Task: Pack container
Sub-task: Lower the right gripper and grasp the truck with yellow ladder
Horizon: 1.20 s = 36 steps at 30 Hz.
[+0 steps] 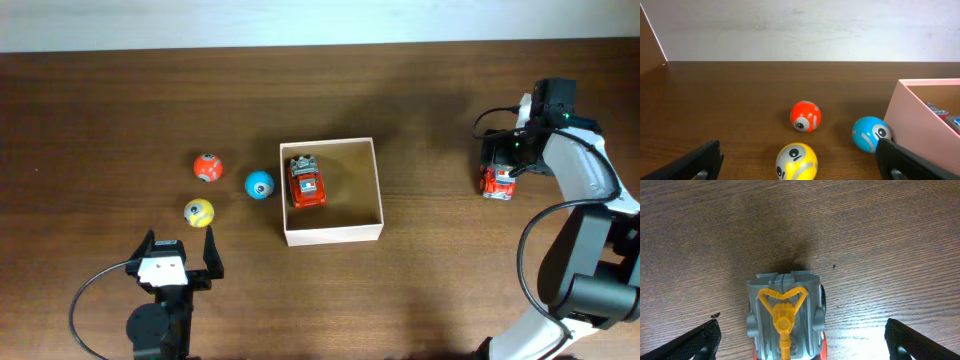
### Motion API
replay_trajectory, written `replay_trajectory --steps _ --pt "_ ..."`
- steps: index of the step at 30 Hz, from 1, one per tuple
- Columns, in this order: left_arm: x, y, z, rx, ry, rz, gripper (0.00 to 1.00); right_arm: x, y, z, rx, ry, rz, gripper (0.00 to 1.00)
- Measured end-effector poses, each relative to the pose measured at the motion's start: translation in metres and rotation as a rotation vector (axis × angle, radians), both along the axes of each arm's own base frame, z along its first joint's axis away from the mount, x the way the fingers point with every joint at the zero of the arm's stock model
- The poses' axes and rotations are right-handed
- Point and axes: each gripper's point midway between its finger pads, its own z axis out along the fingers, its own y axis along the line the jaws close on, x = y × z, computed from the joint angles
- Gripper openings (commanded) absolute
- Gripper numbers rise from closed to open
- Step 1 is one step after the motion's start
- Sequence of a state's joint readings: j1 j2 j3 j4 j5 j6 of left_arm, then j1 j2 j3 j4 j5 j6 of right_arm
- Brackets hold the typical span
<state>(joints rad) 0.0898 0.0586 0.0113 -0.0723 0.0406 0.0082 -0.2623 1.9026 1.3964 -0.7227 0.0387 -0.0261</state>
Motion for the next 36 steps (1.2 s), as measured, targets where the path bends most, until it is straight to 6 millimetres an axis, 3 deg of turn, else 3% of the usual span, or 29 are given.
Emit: replay_trajectory --steps 28,36 --pt "0.0 0.0 0.0 0.0 0.0 0.0 0.99 -0.0027 0.0047 -0.0014 0.025 0.011 0.007 0.99" --pt "0.0 0.0 0.0 0.0 0.0 0.0 0.99 0.0059 0.0031 0.0017 0.018 -0.027 0.009 0.99"
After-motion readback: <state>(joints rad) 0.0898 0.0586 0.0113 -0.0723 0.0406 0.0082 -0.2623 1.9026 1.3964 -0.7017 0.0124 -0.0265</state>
